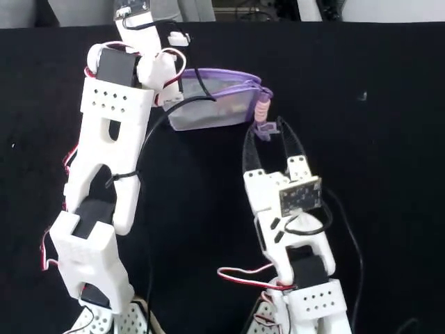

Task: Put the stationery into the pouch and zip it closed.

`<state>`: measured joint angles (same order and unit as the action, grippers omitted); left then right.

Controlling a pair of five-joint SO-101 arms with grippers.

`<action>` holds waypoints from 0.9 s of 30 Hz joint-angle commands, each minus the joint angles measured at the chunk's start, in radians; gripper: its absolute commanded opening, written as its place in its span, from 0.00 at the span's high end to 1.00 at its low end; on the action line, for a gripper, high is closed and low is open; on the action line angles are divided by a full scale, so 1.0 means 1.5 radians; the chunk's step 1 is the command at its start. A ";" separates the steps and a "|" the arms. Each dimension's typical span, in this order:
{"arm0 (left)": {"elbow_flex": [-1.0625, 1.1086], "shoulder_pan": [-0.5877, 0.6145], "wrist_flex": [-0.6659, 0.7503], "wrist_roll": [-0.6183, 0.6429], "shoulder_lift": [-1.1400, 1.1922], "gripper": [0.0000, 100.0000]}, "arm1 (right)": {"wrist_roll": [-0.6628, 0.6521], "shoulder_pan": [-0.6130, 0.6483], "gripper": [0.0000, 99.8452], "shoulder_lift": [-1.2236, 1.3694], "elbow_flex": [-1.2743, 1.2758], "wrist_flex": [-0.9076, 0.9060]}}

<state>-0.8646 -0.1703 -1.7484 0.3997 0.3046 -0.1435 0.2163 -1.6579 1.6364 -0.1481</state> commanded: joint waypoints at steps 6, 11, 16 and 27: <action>0.007 0.004 -0.005 -0.002 0.003 0.97 | 0.009 0.007 0.82 0.226 -0.174 0.004; 0.007 0.004 -0.005 -0.002 0.003 0.97 | 0.008 -0.014 0.82 0.367 -0.183 0.117; 0.007 0.005 -0.004 -0.002 0.003 0.97 | 0.007 -0.056 0.82 0.464 -0.185 0.203; 0.007 0.005 -0.005 -0.002 0.003 0.97 | 0.003 -0.056 0.82 0.656 -0.219 0.376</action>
<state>-0.8615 -0.1703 -1.7484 0.3997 0.3046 -0.1358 0.1488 -0.7419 1.3617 0.3046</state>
